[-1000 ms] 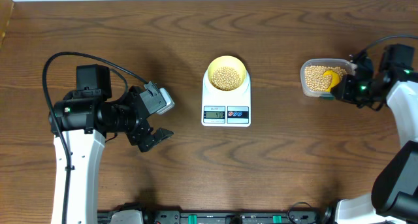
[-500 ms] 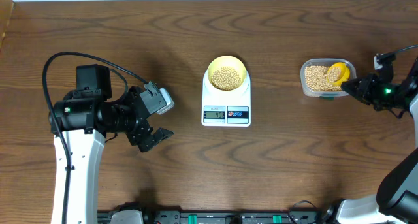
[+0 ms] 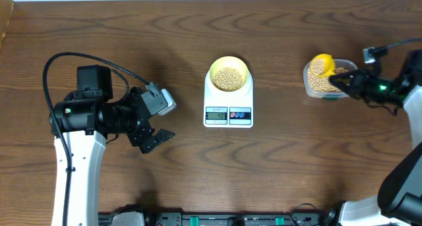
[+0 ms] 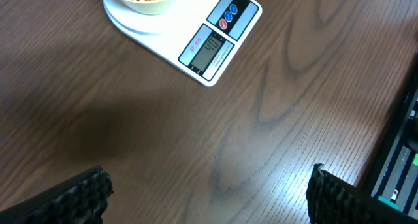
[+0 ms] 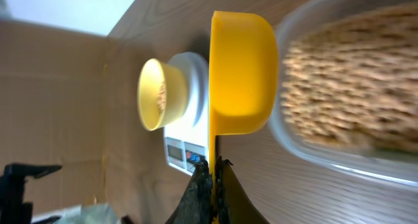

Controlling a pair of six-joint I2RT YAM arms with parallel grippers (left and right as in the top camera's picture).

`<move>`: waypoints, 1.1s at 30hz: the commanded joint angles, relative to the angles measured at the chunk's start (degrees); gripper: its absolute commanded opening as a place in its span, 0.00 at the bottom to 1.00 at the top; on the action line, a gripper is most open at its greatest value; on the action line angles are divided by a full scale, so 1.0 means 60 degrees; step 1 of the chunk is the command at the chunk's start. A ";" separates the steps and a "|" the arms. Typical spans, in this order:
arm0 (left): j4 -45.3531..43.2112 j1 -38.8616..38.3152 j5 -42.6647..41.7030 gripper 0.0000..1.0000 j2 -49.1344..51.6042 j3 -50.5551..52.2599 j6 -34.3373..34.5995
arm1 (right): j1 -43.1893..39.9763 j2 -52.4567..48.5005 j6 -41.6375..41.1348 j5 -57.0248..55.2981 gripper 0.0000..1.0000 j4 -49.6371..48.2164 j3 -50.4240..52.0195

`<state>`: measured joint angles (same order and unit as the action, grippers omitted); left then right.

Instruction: Scoop item into bowl and weigh 50g on scale

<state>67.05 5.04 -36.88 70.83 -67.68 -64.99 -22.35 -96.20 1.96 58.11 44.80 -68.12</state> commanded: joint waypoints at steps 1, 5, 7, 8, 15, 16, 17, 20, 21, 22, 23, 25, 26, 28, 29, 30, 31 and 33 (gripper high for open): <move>0.0022 -0.0022 0.0051 0.98 -0.0033 0.0084 -0.0160 | 0.0641 -0.0080 -0.0550 0.0597 0.01 -0.0280 0.0062; 0.0022 -0.0022 0.0047 0.98 -0.0033 0.0084 -0.0160 | 0.1504 -0.0080 -0.1268 0.0597 0.01 -0.1082 0.0062; 0.0022 -0.0022 0.0047 0.98 -0.0033 0.0084 -0.0160 | 0.1960 -0.0080 -0.1581 0.0597 0.01 -0.1566 0.0062; 0.0022 -0.0022 0.0047 0.98 -0.0033 0.0084 -0.0160 | 0.2189 -0.0080 -0.1723 0.0594 0.01 -0.1814 0.0062; 0.0022 -0.0022 0.0047 0.98 -0.0033 0.0084 -0.0160 | 0.3636 -0.0080 -0.2222 0.0328 0.01 -0.3300 0.0062; 0.0022 -0.0022 0.0047 0.98 -0.0033 0.0084 -0.0160 | 0.3756 -0.0080 -0.2218 0.0324 0.01 -0.3406 0.0062; 0.0022 -0.0022 0.0047 0.98 -0.0033 0.0084 -0.0160 | 0.3887 -0.0080 -0.2215 0.0288 0.01 -0.3504 0.0062; 0.0022 -0.0022 0.0051 0.98 -0.0033 0.0084 -0.0160 | 0.4258 -0.0080 -0.2189 -0.0240 0.01 -0.3603 0.0062; 0.0022 -0.0022 0.0047 0.98 -0.0033 0.0084 -0.0160 | 0.4386 -0.0080 -0.2055 -0.0444 0.01 -0.3610 0.0062; 0.0022 -0.0022 0.0051 0.98 -0.0033 0.0084 -0.0160 | 0.4521 -0.0080 -0.1858 -0.0648 0.01 -0.3610 0.0062; 0.0022 -0.0022 0.0047 0.98 -0.0033 0.0084 -0.0160 | 0.4681 -0.0080 -0.1581 -0.0852 0.01 -0.3617 0.0062; 0.0022 -0.0022 0.0047 0.98 -0.0033 0.0084 -0.0160 | 0.4943 -0.0080 -0.1115 -0.1195 0.01 -0.3650 0.0062; 0.0022 -0.0022 0.0047 0.98 -0.0033 0.0084 -0.0160 | 0.5082 -0.0080 -0.0845 -0.1402 0.01 -0.3705 0.0062; 0.0022 -0.0022 0.0051 0.98 -0.0033 0.0084 -0.0160 | 0.5366 -0.0080 -0.0452 -0.1869 0.01 -0.3927 0.0062; 0.0022 -0.0022 0.0051 0.98 -0.0033 0.0084 -0.0160 | 0.5490 -0.0080 -0.0317 -0.1974 0.01 -0.4091 0.0062; 0.0022 -0.0022 0.0051 0.98 -0.0033 0.0084 -0.0160 | 0.5614 -0.0080 -0.0200 -0.2055 0.01 -0.4258 0.0062; 0.0022 -0.0022 0.0051 0.98 -0.0033 0.0084 -0.0160 | 0.5712 -0.0076 -0.0109 -0.2160 0.01 -0.4379 0.0062; 0.0022 -0.0022 0.0047 0.98 -0.0033 0.0084 -0.0160 | 0.5941 -0.0080 0.0153 -0.2583 0.01 -0.4557 0.0062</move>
<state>67.05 5.04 -36.88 70.83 -67.68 -64.99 11.73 -96.23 -1.80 46.94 18.24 -68.01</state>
